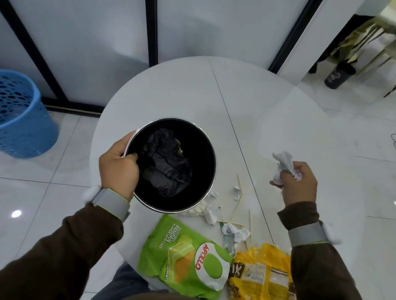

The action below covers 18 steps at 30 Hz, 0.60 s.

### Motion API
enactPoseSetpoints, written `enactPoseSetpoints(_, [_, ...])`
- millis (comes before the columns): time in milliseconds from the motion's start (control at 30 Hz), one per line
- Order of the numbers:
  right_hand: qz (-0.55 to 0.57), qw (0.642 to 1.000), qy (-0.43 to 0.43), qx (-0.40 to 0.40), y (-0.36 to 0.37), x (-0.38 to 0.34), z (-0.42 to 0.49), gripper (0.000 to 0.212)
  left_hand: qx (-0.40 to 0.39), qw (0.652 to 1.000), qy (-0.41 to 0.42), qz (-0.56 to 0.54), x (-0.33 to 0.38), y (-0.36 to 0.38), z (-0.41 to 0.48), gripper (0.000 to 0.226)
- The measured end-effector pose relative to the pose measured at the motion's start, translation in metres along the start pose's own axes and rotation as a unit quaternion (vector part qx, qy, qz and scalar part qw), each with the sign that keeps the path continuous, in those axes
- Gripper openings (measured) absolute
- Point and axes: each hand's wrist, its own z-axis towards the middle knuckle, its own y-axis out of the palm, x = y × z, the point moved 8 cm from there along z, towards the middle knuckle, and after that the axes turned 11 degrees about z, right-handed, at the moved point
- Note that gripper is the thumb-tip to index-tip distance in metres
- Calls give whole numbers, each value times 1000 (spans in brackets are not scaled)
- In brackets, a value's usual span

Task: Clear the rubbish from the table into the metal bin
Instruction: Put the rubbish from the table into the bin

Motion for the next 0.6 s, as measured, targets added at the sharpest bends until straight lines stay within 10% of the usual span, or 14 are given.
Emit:
enactPoseSetpoints(267, [-73,944,-267,-181,141,-84,-68,32,8,1000,-3,-5,8,2,-10,59])
enactPoseSetpoints(600, [-211,870,-175,-409,216,-30,-111,67,20,1000,3,-3,9,-9,-18,62])
